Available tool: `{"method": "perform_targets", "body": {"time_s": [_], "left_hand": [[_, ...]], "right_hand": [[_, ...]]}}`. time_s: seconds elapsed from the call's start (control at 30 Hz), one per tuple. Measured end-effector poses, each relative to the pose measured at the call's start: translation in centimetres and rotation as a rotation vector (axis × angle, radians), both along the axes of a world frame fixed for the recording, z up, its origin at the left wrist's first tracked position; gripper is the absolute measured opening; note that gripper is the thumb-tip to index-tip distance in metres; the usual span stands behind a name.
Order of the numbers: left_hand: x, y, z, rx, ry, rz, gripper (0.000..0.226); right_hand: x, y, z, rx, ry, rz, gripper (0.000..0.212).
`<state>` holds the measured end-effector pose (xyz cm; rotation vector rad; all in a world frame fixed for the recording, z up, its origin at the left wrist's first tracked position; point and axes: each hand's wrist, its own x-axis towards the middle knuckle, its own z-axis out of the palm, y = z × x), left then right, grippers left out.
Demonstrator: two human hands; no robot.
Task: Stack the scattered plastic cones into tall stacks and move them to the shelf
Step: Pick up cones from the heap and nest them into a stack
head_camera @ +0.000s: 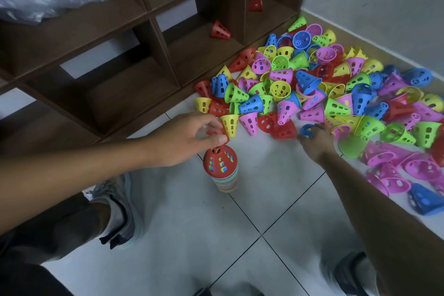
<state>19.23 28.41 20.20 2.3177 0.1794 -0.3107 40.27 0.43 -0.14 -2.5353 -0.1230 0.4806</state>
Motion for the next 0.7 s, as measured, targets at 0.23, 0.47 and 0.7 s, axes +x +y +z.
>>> {"method": "perform_targets", "body": {"time_s": [0.23,0.47,0.7], "left_hand": [[1.1,0.2,0.2,0.049,0.000,0.057,0.031],[1.7,-0.3,1.0,-0.150,0.029,0.264,0.057],[2.1,-0.7,2.4,-0.461,0.149,0.515,0.069]], "right_hand": [[-1.1,3.4,6.6,0.444,0.000,-0.064,0.037],[-3.0,7.6,14.7,0.924,0.257,0.047,0.022],[-6.0,10.2,19.7,1.060,0.341,0.355,0.030]]}}
